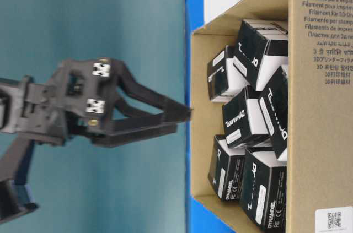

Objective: Pick a box that is randomly placed inside the cardboard box.
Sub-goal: 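Lower the open right gripper around a black DYNAMIXEL box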

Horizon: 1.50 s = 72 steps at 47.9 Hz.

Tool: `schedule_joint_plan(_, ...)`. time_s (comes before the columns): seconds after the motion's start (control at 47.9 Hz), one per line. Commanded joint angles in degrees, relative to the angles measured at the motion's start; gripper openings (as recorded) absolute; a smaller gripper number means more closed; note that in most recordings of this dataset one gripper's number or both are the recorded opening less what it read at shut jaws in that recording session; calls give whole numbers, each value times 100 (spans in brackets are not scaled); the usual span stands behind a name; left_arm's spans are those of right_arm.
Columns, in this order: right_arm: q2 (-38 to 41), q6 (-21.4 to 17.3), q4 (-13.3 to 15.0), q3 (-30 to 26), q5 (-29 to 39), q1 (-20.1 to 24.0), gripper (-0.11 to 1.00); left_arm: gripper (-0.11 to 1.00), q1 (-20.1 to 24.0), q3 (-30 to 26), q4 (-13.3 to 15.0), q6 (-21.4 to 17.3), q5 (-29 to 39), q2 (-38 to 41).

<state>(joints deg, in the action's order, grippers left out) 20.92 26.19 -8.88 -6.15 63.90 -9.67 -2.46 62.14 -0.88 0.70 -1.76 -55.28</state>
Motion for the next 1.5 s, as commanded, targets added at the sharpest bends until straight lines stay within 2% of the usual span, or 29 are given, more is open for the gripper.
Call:
schedule_joint_plan(0.0, 105, 35, -26, 105, -88, 9, 100, -6, -18, -149, -9, 0, -35, 35)
schedule_joint_plan(0.251, 167, 369, -26, 431, -501, 18, 100, -6, -35, -158, -9, 0, -26, 35)
schedule_joint_plan(0.418, 176, 369, -44, 475, -589, 53, 100, -6, -53, -158, -9, 9, -26, 35)
schedule_joint_plan(0.648, 220, 387, -229, 475, -589, 132, 100, -6, -62, -149, -9, 26, -35, 35)
schedule_joint_plan(1.483, 536, 422, -167, 483, -879, 176, 100, -6, -70, -149, -9, 26, -35, 44)
